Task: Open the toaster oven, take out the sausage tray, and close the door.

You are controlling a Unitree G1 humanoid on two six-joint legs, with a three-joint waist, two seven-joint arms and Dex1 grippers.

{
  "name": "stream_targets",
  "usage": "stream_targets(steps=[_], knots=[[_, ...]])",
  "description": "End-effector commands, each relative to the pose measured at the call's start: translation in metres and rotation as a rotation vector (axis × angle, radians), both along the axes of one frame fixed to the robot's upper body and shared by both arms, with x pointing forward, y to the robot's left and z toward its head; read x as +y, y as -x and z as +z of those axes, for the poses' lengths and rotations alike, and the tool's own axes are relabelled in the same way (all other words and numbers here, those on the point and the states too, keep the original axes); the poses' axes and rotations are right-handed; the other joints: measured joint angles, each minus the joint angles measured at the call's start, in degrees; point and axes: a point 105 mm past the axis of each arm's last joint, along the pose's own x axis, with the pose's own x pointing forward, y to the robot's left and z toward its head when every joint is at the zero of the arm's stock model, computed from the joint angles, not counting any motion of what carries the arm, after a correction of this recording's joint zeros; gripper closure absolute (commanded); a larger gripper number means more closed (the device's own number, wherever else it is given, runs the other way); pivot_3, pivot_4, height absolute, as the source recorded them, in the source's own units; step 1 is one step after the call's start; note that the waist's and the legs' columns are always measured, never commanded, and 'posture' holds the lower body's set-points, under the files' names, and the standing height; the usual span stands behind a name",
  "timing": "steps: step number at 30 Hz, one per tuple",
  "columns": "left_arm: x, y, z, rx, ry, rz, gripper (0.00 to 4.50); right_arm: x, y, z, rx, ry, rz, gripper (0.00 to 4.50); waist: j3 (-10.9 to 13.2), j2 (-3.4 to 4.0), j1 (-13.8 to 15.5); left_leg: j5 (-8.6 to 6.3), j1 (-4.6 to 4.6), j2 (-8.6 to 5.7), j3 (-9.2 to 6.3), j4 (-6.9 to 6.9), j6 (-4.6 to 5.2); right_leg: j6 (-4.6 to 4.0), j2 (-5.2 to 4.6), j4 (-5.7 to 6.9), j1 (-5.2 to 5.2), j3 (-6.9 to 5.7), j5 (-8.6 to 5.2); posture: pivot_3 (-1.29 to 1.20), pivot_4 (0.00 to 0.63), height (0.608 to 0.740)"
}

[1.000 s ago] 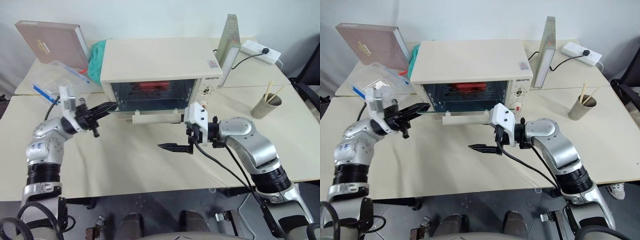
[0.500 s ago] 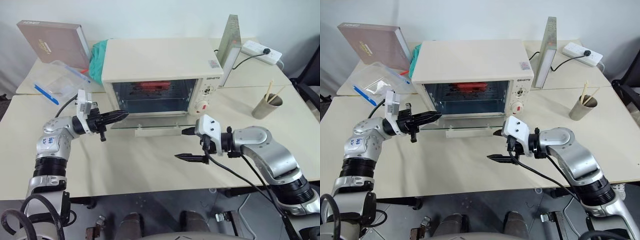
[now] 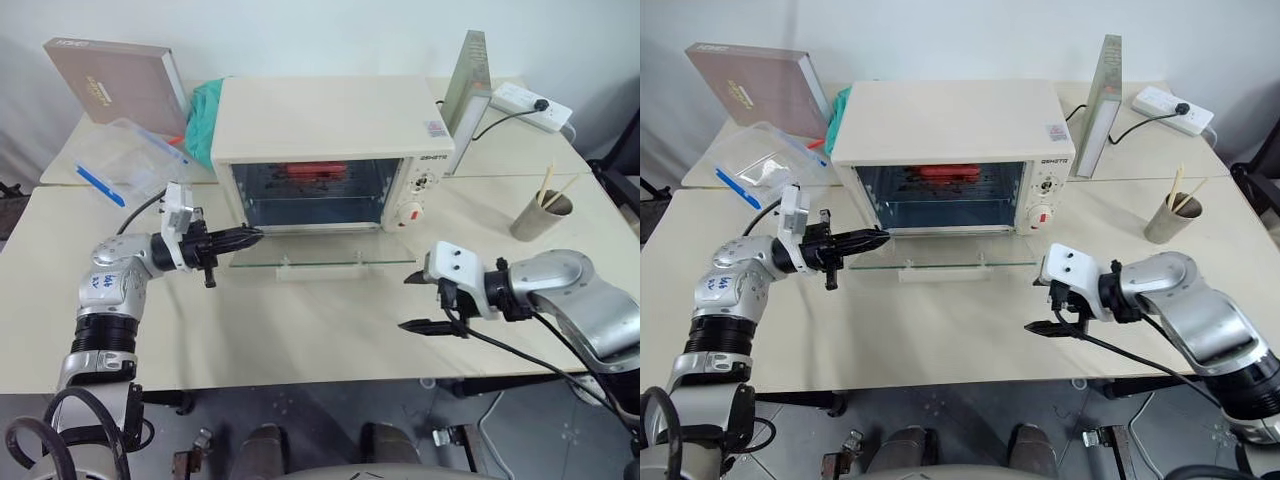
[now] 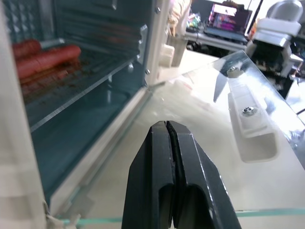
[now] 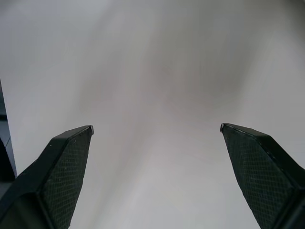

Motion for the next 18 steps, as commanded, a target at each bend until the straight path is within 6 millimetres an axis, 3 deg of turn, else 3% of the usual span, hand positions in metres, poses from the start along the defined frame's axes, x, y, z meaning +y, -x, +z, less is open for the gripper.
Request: stream_targets(steps=[1, 5, 7, 11, 15, 18], knots=[[-0.001, 0.004, 0.001, -0.017, -0.020, -0.019, 4.48, -0.022, 0.000, 0.017, -0.035, 0.029, -0.036, 0.00, 0.03, -0.04, 0.06, 0.00, -0.03, 0.00, 0.00, 0.00, 0.00, 0.00, 0.00, -0.05, 0.00, -0.01, 0.00, 0.00, 0.150, 0.740], [-0.003, 0.010, -0.007, 0.008, -0.051, -0.051, 4.48, -0.048, 0.001, 0.037, -0.068, 0.075, -0.066, 0.00, 0.05, -0.07, 0.20, -0.01, -0.08, 0.00, 0.00, 0.11, 0.03, 0.00, 0.00, -0.08, 0.01, -0.01, 0.00, 0.00, 0.150, 0.740], [-0.004, 0.012, -0.012, 0.021, -0.073, -0.063, 4.48, -0.051, -0.002, 0.050, -0.108, 0.056, -0.069, 0.00, 0.05, -0.07, 0.17, -0.02, -0.07, 0.00, 0.00, 0.10, 0.03, 0.00, 0.00, -0.09, 0.02, -0.01, 0.00, 0.00, 0.150, 0.740], [-0.006, 0.017, -0.026, 0.061, -0.142, -0.088, 4.48, -0.036, -0.005, 0.077, -0.174, -0.075, -0.030, 0.00, 0.06, -0.06, -0.12, -0.02, -0.06, 0.01, 0.00, 0.10, 0.03, 0.00, 0.01, -0.07, 0.02, -0.01, 0.00, 0.00, 0.150, 0.740], [-0.006, 0.020, -0.038, 0.089, -0.212, -0.116, 4.48, -0.016, -0.006, 0.091, -0.216, -0.176, 0.027, 0.00, 0.07, -0.08, -0.01, -0.02, -0.06, 0.02, -0.01, 0.09, 0.03, 0.00, 0.01, -0.08, 0.02, -0.02, 0.00, 0.00, 0.150, 0.740], [-0.010, 0.025, -0.050, 0.106, -0.282, -0.153, 4.48, 0.012, -0.011, 0.100, -0.270, -0.275, 0.073, 0.00, 0.08, -0.09, -0.01, -0.02, -0.08, 0.01, -0.01, 0.13, 0.03, 0.00, 0.01, -0.08, 0.02, -0.03, 0.00, 0.00, 0.150, 0.740]])
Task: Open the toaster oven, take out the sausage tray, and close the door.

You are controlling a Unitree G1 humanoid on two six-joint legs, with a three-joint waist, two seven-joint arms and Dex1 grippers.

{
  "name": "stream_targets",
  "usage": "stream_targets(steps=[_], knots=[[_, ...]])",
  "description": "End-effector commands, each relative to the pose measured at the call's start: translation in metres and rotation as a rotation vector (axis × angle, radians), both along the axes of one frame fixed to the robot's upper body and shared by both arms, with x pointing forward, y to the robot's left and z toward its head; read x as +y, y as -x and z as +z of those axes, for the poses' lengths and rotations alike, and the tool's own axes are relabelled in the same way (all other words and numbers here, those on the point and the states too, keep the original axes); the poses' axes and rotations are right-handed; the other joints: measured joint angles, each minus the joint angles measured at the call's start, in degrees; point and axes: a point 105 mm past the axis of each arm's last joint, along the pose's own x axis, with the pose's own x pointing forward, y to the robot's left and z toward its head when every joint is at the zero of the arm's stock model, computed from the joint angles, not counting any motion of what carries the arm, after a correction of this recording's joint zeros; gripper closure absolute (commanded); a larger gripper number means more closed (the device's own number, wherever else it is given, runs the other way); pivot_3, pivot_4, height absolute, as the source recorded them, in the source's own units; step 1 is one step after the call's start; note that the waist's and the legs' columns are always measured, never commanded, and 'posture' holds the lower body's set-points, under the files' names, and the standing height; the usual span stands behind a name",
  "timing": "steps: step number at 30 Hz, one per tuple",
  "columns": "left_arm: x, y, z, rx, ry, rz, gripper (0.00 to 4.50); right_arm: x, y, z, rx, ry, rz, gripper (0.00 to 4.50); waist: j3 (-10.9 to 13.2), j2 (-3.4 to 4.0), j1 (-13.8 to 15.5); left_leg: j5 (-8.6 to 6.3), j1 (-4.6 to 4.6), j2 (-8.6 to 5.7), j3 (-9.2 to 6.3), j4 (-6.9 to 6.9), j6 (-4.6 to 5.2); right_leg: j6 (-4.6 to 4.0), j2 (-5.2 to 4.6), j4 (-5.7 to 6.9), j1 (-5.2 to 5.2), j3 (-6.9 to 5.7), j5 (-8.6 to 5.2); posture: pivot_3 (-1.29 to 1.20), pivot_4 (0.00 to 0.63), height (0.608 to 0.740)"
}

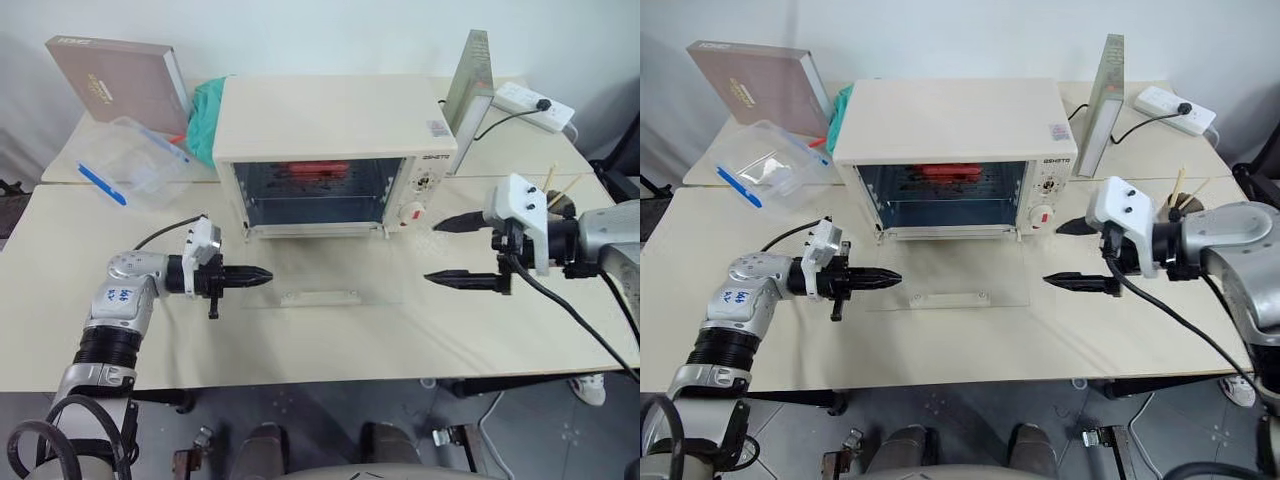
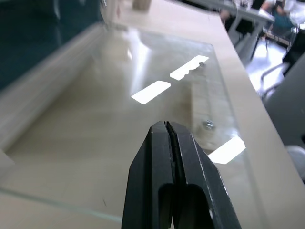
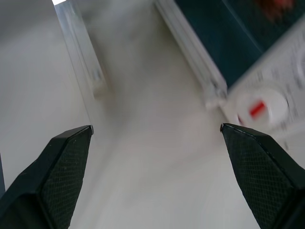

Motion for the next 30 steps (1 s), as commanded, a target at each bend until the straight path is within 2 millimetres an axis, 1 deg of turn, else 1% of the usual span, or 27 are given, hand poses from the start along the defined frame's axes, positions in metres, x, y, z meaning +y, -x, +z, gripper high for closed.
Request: stream_targets(steps=[1, 4, 6, 7, 9, 10, 11, 13, 16, 18, 20, 24, 26, 30], knots=[[-0.003, 0.006, -0.010, -0.004, -0.095, -0.052, 4.48, 0.029, -0.002, 0.019, -0.100, -0.085, 0.053, 0.00, 0.00, 0.01, -0.01, 0.00, 0.00, 0.00, 0.00, 0.03, 0.00, 0.00, -0.01, 0.02, 0.00, 0.01, 0.00, 0.00, 0.150, 0.740], [0.001, 0.008, -0.027, 0.000, -0.213, -0.061, 4.48, 0.053, -0.008, 0.014, -0.116, -0.099, 0.068, 0.00, -0.01, 0.02, 0.04, 0.00, 0.03, 0.00, -0.01, 0.07, 0.00, 0.00, -0.01, 0.12, 0.01, 0.01, 0.00, 0.00, 0.150, 0.740], [0.005, 0.012, -0.034, 0.002, -0.269, -0.078, 4.48, 0.070, -0.013, 0.013, -0.146, -0.108, 0.076, 0.00, -0.02, 0.04, 0.02, 0.00, 0.06, 0.00, -0.02, 0.09, 0.00, 0.00, -0.02, 0.22, 0.01, 0.02, 0.00, 0.00, 0.150, 0.740], [0.007, 0.012, -0.035, -0.007, -0.280, -0.075, 4.48, 0.082, -0.018, 0.013, -0.176, -0.119, 0.071, 0.00, -0.03, 0.05, -0.03, 0.00, 0.06, 0.00, -0.02, 0.10, 0.00, 0.00, -0.02, 0.24, 0.01, 0.02, 0.00, 0.00, 0.150, 0.740], [0.008, 0.012, -0.034, -0.028, -0.274, -0.070, 4.48, 0.097, -0.023, 0.015, -0.210, -0.133, 0.066, 0.00, -0.12, 0.21, -0.12, 0.00, 0.09, 0.00, -0.01, 0.11, 0.00, 0.00, -0.02, 0.30, 0.00, 0.04, 0.00, 0.00, 0.150, 0.740], [0.007, 0.011, -0.030, -0.043, -0.250, -0.062, 4.48, 0.104, -0.024, 0.016, -0.236, -0.136, 0.062, 0.00, -0.13, 0.24, -0.16, 0.00, 0.10, 0.00, -0.01, 0.10, 0.00, 0.00, -0.02, 0.33, 0.00, 0.06, 0.00, 0.00, 0.150, 0.740], [0.005, 0.009, -0.019, -0.070, -0.173, -0.040, 4.48, 0.112, -0.034, 0.014, -0.297, -0.102, 0.025, 0.00, -0.14, 0.25, -0.18, 0.00, 0.13, 0.00, -0.01, 0.09, 0.00, 0.00, -0.02, 0.37, -0.01, 0.07, 0.00, 0.00, 0.150, 0.740], [0.003, 0.008, -0.004, -0.102, -0.068, -0.009, 4.48, 0.122, -0.046, 0.010, -0.389, -0.035, -0.023, 0.00, -0.13, 0.25, -0.31, 0.00, 0.16, 0.01, -0.01, 0.10, 0.00, 0.00, -0.02, 0.42, -0.02, 0.08, 0.00, 0.00, 0.150, 0.740], [0.003, 0.009, 0.004, -0.112, -0.003, 0.018, 4.48, 0.127, -0.056, 0.003, -0.449, 0.036, -0.056, 0.00, -0.11, 0.21, -0.16, 0.00, 0.08, 0.01, -0.02, 0.10, 0.00, 0.00, -0.02, 0.43, -0.08, 0.08, 0.00, 0.00, 0.150, 0.740], [0.007, 0.011, 0.024, -0.159, 0.146, 0.086, 4.48, 0.137, -0.077, -0.005, -0.574, 0.152, -0.124, 0.00, -0.10, 0.21, -0.38, 0.00, 0.03, 0.00, -0.06, 0.11, 0.00, 0.00, -0.02, 0.43, -0.11, 0.07, 0.00, 0.00, 0.150, 0.740], [0.012, 0.017, 0.036, -0.186, 0.245, 0.128, 4.48, 0.150, -0.086, -0.008, -0.675, 0.233, -0.123, 0.00, -0.09, 0.20, -1.10, -0.01, 0.01, 0.01, -0.03, 0.14, 0.00, 0.00, -0.02, 0.44, -0.16, 0.07, 0.00, 0.00, 0.150, 0.740], [0.025, 0.032, 0.047, -0.219, 0.365, 0.206, 4.48, 0.164, -0.100, -0.007, -0.801, 0.299, -0.155, 0.00, -0.09, 0.21, -2.08, -0.01, 0.02, 0.04, -0.09, 0.01, -0.03, 0.00, -0.02, 0.51, -0.22, 0.03, 0.00, 0.00, 0.150, 0.740], [0.028, 0.036, 0.048, -0.226, 0.378, 0.228, 4.48, 0.165, -0.105, -0.007, -0.835, 0.327, -0.165, 0.00, -0.09, 0.21, -2.45, -0.02, 0.02, 0.04, -0.09, -0.05, -0.05, 0.00, -0.02, 0.50, -0.24, 0.00, 0.00, 0.00, 0.150, 0.740], [0.042, 0.051, 0.052, -0.244, 0.430, 0.305, 4.48, 0.164, -0.114, -0.006, -0.921, 0.430, -0.191, 0.00, -0.09, 0.21, -3.04, -0.02, 0.03, 0.04, -0.11, -0.08, -0.05, 0.00, -0.03, 0.48, -0.23, -0.01, 0.00, 0.00, 0.150, 0.740]])
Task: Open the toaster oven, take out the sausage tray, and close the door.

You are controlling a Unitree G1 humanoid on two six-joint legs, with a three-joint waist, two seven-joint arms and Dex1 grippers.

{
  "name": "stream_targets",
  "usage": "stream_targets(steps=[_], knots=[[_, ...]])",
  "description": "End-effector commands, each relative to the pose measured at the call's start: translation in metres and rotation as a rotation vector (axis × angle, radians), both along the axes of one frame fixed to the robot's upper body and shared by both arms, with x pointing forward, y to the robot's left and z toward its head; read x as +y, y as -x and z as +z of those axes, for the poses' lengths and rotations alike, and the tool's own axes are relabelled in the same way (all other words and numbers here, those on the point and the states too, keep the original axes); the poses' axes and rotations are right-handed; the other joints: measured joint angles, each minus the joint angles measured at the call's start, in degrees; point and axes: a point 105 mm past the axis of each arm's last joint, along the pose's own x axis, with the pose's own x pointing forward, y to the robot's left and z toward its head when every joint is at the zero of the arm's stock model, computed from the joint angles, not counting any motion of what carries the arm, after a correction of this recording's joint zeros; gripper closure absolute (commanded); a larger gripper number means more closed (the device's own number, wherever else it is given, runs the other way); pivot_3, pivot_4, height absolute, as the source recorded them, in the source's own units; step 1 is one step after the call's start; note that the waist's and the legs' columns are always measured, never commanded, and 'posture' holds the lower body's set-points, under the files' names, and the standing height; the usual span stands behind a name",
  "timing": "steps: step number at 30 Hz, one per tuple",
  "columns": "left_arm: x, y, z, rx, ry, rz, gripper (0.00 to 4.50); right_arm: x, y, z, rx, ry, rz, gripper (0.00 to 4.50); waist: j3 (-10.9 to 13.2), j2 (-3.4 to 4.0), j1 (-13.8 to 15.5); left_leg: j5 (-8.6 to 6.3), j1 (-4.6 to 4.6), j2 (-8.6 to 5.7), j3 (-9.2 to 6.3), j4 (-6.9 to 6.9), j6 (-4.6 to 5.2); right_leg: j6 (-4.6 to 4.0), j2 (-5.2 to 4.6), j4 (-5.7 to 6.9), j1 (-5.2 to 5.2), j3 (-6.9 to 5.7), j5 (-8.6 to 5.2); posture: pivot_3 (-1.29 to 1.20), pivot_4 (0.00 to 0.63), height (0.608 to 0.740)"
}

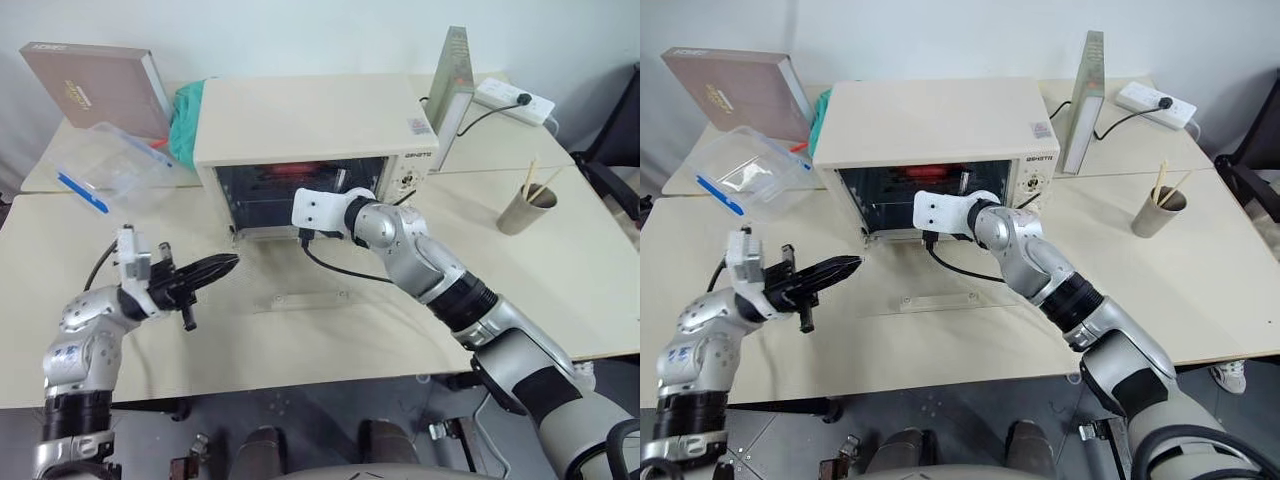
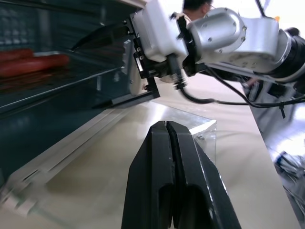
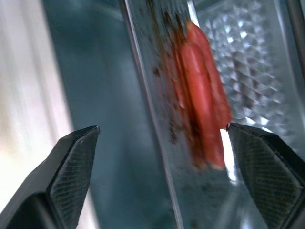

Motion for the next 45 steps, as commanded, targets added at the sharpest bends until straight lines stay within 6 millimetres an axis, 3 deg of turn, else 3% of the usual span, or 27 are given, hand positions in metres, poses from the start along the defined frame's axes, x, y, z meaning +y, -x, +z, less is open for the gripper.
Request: stream_targets(steps=[1, 7, 8, 14, 23, 33, 45], knots=[[0.010, 0.012, 0.016, -0.062, 0.046, 0.068, 4.48, 0.006, -0.001, 0.015, -0.109, 0.057, -0.003, 0.00, 0.00, 0.00, -0.15, 0.00, 0.00, 0.00, -0.02, -0.01, 0.00, 0.00, 0.00, 0.00, 0.00, 0.00, 0.00, 0.00, 0.150, 0.740], [0.020, 0.018, 0.009, -0.011, 0.045, 0.210, 4.48, 0.016, 0.007, 0.007, -0.102, 0.079, 0.025, 0.00, 0.01, 0.01, -0.22, 0.00, 0.04, 0.01, -0.01, -0.09, -0.02, 0.00, 0.00, 0.00, 0.00, 0.01, 0.00, 0.00, 0.150, 0.740], [0.021, 0.021, 0.008, 0.018, 0.049, 0.216, 4.30, 0.018, 0.008, 0.006, -0.100, 0.080, 0.033, 0.00, 0.01, 0.02, -0.20, 0.00, 0.05, 0.01, -0.01, -0.09, -0.02, 0.00, 0.00, 0.00, 0.00, 0.01, 0.00, 0.00, 0.150, 0.740], [0.026, 0.050, 0.019, -0.041, 0.108, 0.216, 2.67, 0.025, 0.009, -0.001, -0.076, 0.087, 0.035, 0.00, 0.01, 0.02, -0.21, -0.01, 0.05, 0.03, 0.00, -0.13, -0.04, -0.01, 0.01, -0.03, -0.01, 0.02, -0.01, 0.00, 0.150, 0.740], [0.045, 0.068, 0.025, -0.071, 0.143, 0.281, 0.02, 0.023, 0.000, -0.011, -0.047, 0.096, -0.027, 0.00, 0.00, 0.01, -0.14, -0.02, 0.08, 0.04, 0.02, -0.12, -0.06, -0.03, 0.01, -0.04, 0.02, 0.03, -0.01, 0.00, 0.150, 0.740], [0.054, 0.073, 0.018, -0.054, 0.111, 0.359, 0.02, 0.019, -0.009, -0.013, -0.056, 0.150, -0.093, 0.00, 0.00, 0.01, -0.12, -0.03, 0.15, 0.04, 0.03, -0.16, -0.07, -0.04, 0.01, -0.06, 0.07, 0.04, -0.02, 0.00, 0.150, 0.740], [0.053, 0.063, 0.014, -0.053, 0.099, 0.371, 0.00, 0.014, -0.008, -0.004, -0.099, 0.132, -0.202, 4.05, 0.01, 0.02, -0.19, -0.03, 0.15, 0.05, 0.04, -0.23, -0.08, -0.05, 0.02, -0.07, 0.04, 0.04, -0.03, 0.00, 0.150, 0.740]])
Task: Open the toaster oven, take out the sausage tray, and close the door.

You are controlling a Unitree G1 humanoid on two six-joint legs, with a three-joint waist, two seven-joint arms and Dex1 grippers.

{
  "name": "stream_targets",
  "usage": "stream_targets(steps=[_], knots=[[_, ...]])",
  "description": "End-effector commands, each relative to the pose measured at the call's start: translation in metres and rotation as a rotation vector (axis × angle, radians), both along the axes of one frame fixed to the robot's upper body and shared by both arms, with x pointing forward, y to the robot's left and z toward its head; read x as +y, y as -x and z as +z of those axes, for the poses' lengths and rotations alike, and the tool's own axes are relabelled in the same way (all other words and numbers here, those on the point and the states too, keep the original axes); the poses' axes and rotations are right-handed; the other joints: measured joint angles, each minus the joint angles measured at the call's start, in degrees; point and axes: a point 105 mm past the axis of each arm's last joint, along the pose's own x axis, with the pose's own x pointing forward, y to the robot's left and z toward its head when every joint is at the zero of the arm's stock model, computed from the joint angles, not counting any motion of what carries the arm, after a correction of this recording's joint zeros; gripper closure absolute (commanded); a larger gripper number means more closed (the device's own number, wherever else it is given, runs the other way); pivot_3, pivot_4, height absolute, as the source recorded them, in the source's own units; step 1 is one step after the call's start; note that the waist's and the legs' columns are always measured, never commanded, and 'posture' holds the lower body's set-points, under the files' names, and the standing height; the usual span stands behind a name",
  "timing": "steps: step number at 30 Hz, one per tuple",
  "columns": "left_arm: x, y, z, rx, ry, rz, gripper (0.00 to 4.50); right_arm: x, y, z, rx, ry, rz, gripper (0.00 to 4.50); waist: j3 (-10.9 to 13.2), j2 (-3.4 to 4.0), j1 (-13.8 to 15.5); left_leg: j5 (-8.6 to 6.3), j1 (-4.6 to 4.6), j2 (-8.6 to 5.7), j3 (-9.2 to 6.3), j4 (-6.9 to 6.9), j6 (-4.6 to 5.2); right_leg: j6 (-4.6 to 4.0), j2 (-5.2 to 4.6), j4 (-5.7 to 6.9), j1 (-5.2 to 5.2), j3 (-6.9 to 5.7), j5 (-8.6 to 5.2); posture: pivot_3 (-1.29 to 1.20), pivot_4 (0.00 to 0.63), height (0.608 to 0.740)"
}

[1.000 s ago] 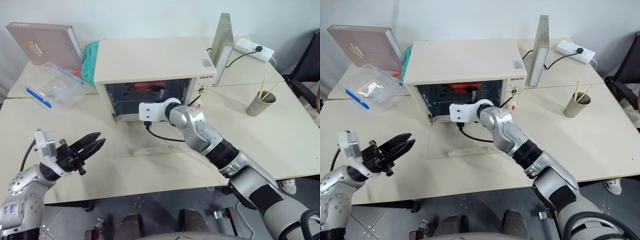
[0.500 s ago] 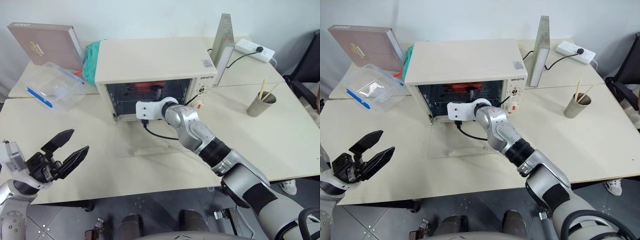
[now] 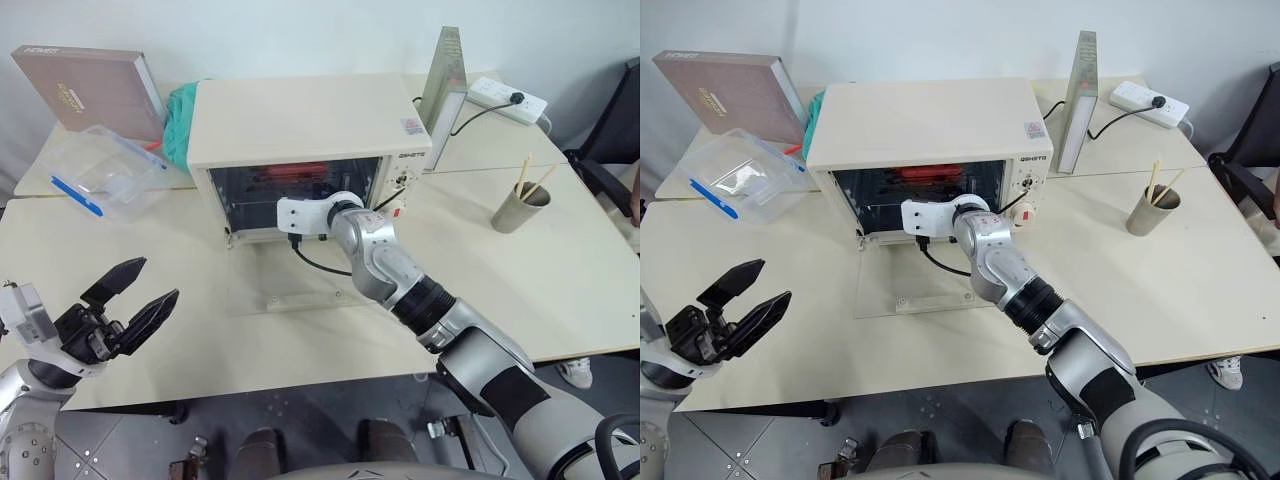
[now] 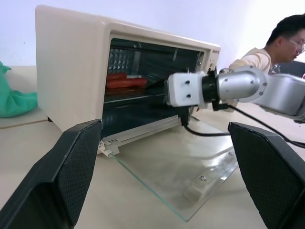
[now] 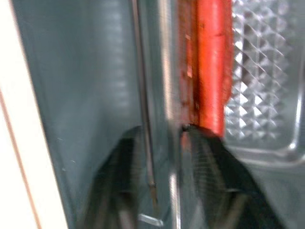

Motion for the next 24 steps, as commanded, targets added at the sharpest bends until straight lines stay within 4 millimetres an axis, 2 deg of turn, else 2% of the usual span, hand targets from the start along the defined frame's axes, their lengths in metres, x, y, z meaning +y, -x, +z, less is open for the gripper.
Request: stream_targets(steps=[1, 15, 24], knots=[[0.002, -0.001, 0.006, -0.028, -0.017, 0.009, 0.00, 0.001, 0.002, 0.005, -0.021, -0.012, -0.015, 4.40, 0.00, -0.01, 0.00, 0.00, 0.00, 0.00, 0.00, 0.00, 0.00, 0.00, 0.00, 0.00, 0.00, 0.00, 0.00, 0.00, 0.150, 0.740], [0.002, -0.013, 0.003, -0.014, -0.038, 0.000, 0.00, 0.010, 0.015, 0.012, -0.078, -0.027, 0.048, 4.47, 0.00, -0.01, -0.01, -0.01, -0.02, 0.00, 0.02, -0.11, -0.02, 0.00, 0.00, -0.01, -0.10, -0.01, 0.00, 0.00, 0.150, 0.740], [0.003, -0.023, 0.001, 0.002, -0.061, -0.011, 0.00, -0.004, 0.034, 0.004, -0.102, -0.003, 0.090, 4.47, -0.01, -0.02, 0.04, -0.03, -0.06, 0.00, 0.05, -0.16, -0.04, 0.00, 0.00, -0.03, -0.17, -0.04, 0.00, 0.00, 0.150, 0.740]])
